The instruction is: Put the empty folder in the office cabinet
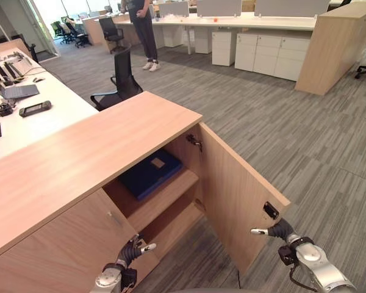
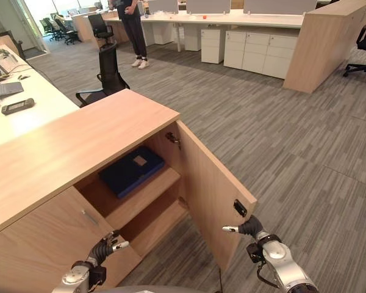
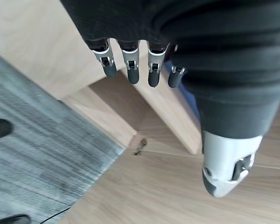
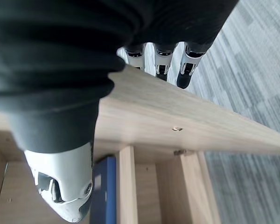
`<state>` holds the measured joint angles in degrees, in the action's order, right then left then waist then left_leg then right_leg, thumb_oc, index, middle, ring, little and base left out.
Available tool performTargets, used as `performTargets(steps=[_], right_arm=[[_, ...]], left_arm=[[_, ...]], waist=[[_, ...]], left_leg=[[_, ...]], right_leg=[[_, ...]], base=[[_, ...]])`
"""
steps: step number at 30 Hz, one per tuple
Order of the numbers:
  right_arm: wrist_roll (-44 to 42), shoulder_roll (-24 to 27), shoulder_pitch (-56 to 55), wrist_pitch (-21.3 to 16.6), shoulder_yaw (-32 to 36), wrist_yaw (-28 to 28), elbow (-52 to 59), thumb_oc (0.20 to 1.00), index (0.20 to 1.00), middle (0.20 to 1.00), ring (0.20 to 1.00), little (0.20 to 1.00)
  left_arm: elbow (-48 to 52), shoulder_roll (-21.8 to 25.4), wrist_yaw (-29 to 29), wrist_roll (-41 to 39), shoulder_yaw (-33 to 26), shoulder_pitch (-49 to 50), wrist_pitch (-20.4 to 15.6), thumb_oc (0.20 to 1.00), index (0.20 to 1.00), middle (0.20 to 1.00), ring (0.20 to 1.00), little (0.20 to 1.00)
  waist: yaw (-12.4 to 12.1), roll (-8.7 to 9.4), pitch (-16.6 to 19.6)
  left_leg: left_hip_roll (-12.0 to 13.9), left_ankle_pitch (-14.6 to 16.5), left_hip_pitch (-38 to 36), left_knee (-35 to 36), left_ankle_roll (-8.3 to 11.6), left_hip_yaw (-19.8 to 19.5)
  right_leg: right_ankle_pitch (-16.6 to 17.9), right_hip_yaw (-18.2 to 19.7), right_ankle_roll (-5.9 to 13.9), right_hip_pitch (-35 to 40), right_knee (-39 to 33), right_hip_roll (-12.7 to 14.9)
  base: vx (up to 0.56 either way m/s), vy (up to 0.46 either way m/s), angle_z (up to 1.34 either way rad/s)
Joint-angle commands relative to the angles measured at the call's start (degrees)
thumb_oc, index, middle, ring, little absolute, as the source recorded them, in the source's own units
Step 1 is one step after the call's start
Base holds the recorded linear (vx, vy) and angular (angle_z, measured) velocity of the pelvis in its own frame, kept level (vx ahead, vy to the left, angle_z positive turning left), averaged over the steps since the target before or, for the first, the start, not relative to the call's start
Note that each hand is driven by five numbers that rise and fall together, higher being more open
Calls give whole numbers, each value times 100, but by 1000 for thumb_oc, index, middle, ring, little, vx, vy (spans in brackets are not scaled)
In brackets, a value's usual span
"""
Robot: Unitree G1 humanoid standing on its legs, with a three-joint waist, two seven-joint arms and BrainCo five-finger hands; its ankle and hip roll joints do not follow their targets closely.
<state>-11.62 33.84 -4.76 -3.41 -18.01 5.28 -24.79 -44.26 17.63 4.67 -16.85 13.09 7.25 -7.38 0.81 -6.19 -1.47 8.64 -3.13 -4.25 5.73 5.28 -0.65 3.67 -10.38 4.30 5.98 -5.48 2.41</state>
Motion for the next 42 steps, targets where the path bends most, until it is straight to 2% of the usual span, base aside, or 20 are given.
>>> performTargets(steps=[1, 7, 10, 11, 13, 15, 16, 19, 21, 22, 23, 24, 25, 26, 27, 28, 30, 31, 36, 42], right_arm=[[235, -689, 797, -418, -499, 440, 579, 1000, 1000, 1000, 1000, 1000], [581, -890, 1298, -407, -1039, 389, 303, 1000, 1000, 1000, 1000, 1000], [588, -997, 1597, -419, -1214, 312, 168, 1000, 1000, 1000, 1000, 1000], [596, -1007, 1874, -383, -1310, 213, -47, 1000, 1000, 1000, 1000, 1000], [679, -1027, 2014, -308, -1336, 113, -373, 1000, 1000, 1000, 1000, 1000], [668, -1022, 2067, -239, -1147, 37, -689, 1000, 1000, 1000, 1000, 1000], [707, -1001, 2077, -203, -1053, 2, -719, 1000, 1000, 1000, 1000, 1000], [612, -1031, 2139, -179, -773, -137, -961, 1000, 1000, 1000, 1000, 1000], [507, -1062, 2288, -169, -565, -278, -1224, 1000, 1000, 1000, 1000, 1000], [490, -1061, 2505, -152, -464, -351, -1513, 1000, 1000, 1000, 1000, 1000], [488, -1064, 2518, -158, -464, -351, -1526, 1000, 1000, 1000, 1000, 1000], [450, -1070, 2926, -115, -446, -432, -1877, 1000, 1000, 1000, 1000, 1000], [448, -1072, 2940, -120, -448, -432, -1889, 1000, 1000, 1000, 1000, 1000], [371, -996, 3145, -106, -336, -493, -2013, 1000, 1000, 1000, 1000, 1000], [265, -781, 3231, -125, -263, -559, -2081, 1000, 1000, 1000, 1000, 1000], [227, -689, 3238, -128, -246, -582, -2093, 1000, 1000, 1000, 1000, 1000], [173, -414, 3235, -141, -139, -653, -2194, 1000, 1000, 1000, 1000, 1000], [55, -153, 3190, -128, 96, -643, -2355, 1000, 1000, 1000, 1000, 1000], [-384, 150, 3502, -131, 371, -671, -3136, 1000, 1000, 1000, 1000, 1000], [-723, 869, 4194, -68, 586, -692, -4370, 1000, 1000, 1000, 1000, 1000]], left_arm=[[-17, 336, -115, 259, -178, -413, -232, 1000, 1000, 1000, 1000, 1000], [-73, 269, -194, 238, -175, -460, -262, 1000, 1000, 1000, 1000, 1000], [-45, 290, -224, 226, -159, -521, -253, 1000, 1000, 1000, 1000, 1000], [-41, 259, -218, 236, -40, -662, -222, 1000, 1000, 1000, 1000, 1000], [-22, 239, -144, 270, 14, -690, -179, 1000, 1000, 1000, 1000, 1000], [42, 278, 1, 365, 76, -613, -118, 1000, 1000, 1000, 1000, 1000], [63, 302, 61, 398, 100, -579, -81, 1000, 1000, 1000, 1000, 1000], [70, 396, 114, 511, 158, -510, -15, 1000, 1000, 1000, 1000, 1000], [122, 500, 185, 522, 255, -574, 24, 1000, 1000, 1000, 1000, 1000], [287, 659, 255, 583, 347, -595, 32, 1000, 1000, 1000, 1000, 1000], [290, 662, 255, 582, 345, -600, 35, 1000, 1000, 1000, 1000, 1000], [353, 740, 255, 553, 429, -662, 12, 1000, 1000, 1000, 1000, 1000], [352, 739, 255, 552, 425, -670, 13, 1000, 1000, 1000, 1000, 1000], [371, 834, 262, 596, 515, -785, -18, 1000, 1000, 1000, 1000, 1000], [427, 867, 283, 520, 552, -845, -54, 1000, 1000, 1000, 1000, 1000], [408, 883, 278, 475, 555, -882, -67, 1000, 1000, 1000, 1000, 1000], [315, 896, 261, 370, 560, -983, -100, 1000, 1000, 1000, 1000, 1000], [306, 919, 306, 393, 596, -969, -113, 1000, 1000, 1000, 1000, 1000], [431, 922, 336, 226, 574, -782, -138, 1000, 1000, 1000, 1000, 1000], [693, 847, 420, -27, 586, -432, -62, 1000, 1000, 1000, 1000, 1000]], waist=[[-411, 497, -116], [-645, 496, -226], [-779, 532, -374], [-787, 620, -506], [-749, 666, -483], [-750, 714, -391], [-784, 725, -369], [-952, 831, -310], [-1044, 949, -323], [-1076, 948, -383], [-1074, 960, -376], [-1051, 877, -561], [-1056, 888, -566], [-996, 729, -583], [-886, 680, -539], [-834, 707, -533], [-617, 731, -508], [-544, 841, -473], [-627, 846, -234], [-749, 759, -60]], left_leg=[[-162, -114, 66, -73, 283, -94], [-97, -196, 194, -161, 367, -267], [-72, -175, 457, -593, 396, -291], [16, -81, 826, -1190, 316, 281], [281, 4, 791, -1387, 235, 1345], [349, 207, 755, -1655, 70, 2325], [332, 223, 793, -1713, 31, 2404], [133, 296, 859, -1629, -46, 2057], [-19, 504, 757, -1483, -110, 1752], [-135, 534, 679, -1368, -354, 1689], [-152, 530, 690, -1358, -365, 1692], [-260, 618, 579, -1294, -532, 1498], [-278, 621, 581, -1292, -544, 1509], [-266, 456, 540, -1025, -569, 1260], [-384, 363, 394, -684, -486, 829], [-445, 382, 358, -637, -446, 653], [-589, 437, 280, -575, -373, 200], [-726, 490, 198, -483, -360, -69], [-650, 460, 74, -310, -286, -209], [-441, 350, -64, -159, -85, -485]], right_leg=[[-597, -1, 201, 236, 89, 259], [-626, -176, 177, 285, 48, 226], [-621, -231, 161, 322, 48, 268], [-637, -511, 145, 358, 49, 394], [-699, -859, 136, 401, 48, 431], [-756, -1281, 79, 489, 50, 453], [-788, -1435, 40, 541, 89, 444], [-848, -1724, -5, 618, 354, 451], [-1025, -1838, 102, 450, 1023, 559], [-852, -1959, 341, 28, 1902, 788], [-864, -1953, 352, -4, 1941, 814], [-158, -1696, 795, -603, 2992, 1244], [-164, -1678, 810, -626, 3021, 1268], [92, -1033, 1016, -1078, 3505, 1124], [-325, -274, 911, -1037, 2907, 840], [-632, 33, 810, -895, 2402, 767], [-553, 941, 684, -993, 1373, 673], [-366, 1430, 716, -859, 821, 667], [-192, 1051, 646, -450, 428, 755], [-311, 696, 525, 7, 126, 565]], base=[[0, 0, 0], [-13, -23, 15], [-65, -6, 23], [-156, 6, 32], [-111, -3, 81], [-27, 9, 146], [65, 24, 135], [143, 23, 141], [120, 55, 119], [8, 108, 136], [-6, 184, 117], [19, 110, 71], [20, 145, 78], [104, 15, 72], [174, -31, 54], [240, -124, 98], [253, -128, 189], [228, -155, 168], [138, -128, 78], [74, -114, 22]])
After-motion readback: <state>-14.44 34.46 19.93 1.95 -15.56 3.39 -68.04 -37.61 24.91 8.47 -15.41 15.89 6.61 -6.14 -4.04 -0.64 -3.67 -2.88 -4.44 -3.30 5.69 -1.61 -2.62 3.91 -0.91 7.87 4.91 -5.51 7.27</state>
